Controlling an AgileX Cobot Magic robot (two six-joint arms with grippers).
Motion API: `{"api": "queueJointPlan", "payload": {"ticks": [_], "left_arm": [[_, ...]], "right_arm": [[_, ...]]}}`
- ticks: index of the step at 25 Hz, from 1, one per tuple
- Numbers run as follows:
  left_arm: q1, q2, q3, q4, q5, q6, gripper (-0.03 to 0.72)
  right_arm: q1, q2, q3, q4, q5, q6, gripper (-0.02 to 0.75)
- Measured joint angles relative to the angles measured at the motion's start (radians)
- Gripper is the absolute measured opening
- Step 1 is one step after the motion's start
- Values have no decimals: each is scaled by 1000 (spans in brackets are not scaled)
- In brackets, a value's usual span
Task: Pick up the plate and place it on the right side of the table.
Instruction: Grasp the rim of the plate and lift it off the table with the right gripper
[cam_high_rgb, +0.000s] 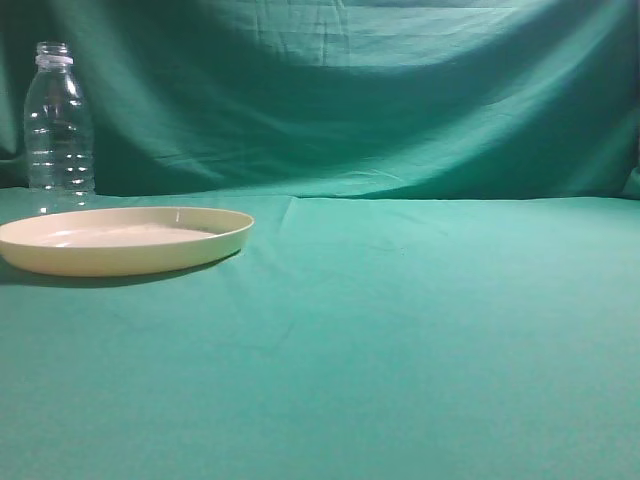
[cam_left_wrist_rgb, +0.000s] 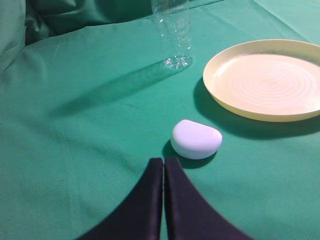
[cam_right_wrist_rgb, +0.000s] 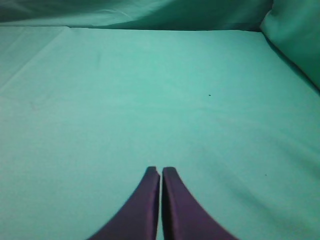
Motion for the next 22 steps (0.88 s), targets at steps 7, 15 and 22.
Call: {"api": "queueJointPlan", "payload": {"ticks": [7, 15, 22], "left_arm": [[0, 0, 0, 0, 0, 0, 0], [0, 0, 0, 0, 0, 0, 0], [0, 0, 0, 0, 0, 0, 0]], "right_arm": [[0, 0, 0, 0, -64, 0, 0], [0, 0, 0, 61, -481, 86, 0], [0, 42, -98, 63, -327, 242, 0]]}}
